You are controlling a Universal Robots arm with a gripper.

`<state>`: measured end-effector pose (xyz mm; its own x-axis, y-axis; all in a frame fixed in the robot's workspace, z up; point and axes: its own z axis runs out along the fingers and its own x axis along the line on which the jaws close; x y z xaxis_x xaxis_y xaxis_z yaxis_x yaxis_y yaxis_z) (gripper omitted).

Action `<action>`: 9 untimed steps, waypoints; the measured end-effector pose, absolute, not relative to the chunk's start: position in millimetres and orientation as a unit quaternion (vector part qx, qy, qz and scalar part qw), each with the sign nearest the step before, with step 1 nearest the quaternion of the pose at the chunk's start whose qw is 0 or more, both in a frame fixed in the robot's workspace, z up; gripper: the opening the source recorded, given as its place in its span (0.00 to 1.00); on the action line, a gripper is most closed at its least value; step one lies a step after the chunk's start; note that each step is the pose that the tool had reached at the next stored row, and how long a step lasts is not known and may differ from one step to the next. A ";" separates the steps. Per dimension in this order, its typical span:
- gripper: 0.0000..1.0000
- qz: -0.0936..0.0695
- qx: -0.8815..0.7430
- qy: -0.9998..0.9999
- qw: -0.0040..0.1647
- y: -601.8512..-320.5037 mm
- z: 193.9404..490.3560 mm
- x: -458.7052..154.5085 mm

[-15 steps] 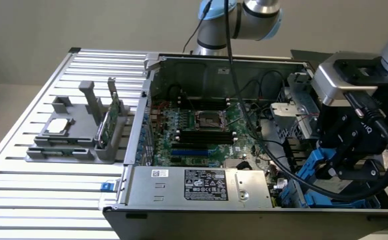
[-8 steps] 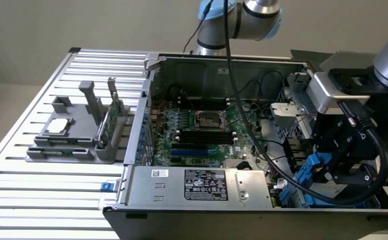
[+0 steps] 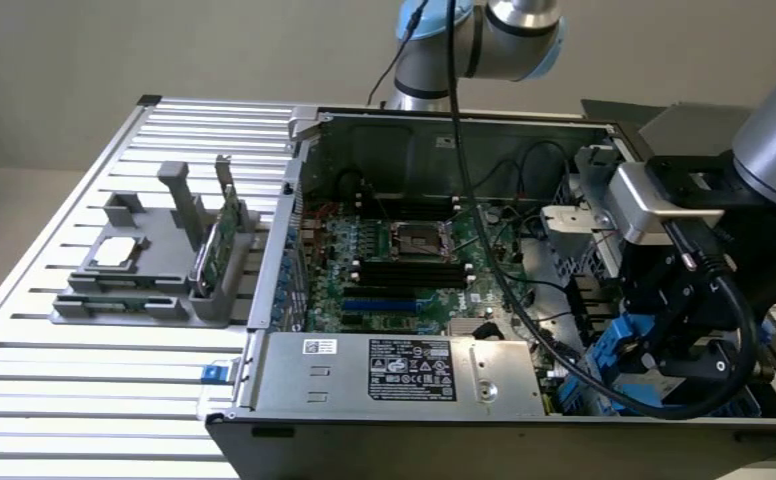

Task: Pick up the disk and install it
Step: 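Pick up the disk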

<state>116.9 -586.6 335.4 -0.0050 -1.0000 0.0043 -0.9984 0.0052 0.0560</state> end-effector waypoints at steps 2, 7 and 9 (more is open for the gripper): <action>0.34 -0.019 0.705 -0.709 0.021 -586.4 333.5 116.9; 0.40 -0.018 0.705 -0.709 0.021 -586.6 333.7 116.9; 0.40 -0.018 0.705 -0.709 0.022 -586.3 333.7 116.9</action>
<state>116.9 -586.3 333.7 -0.0050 -1.0000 0.0052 -0.9984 0.0053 0.0561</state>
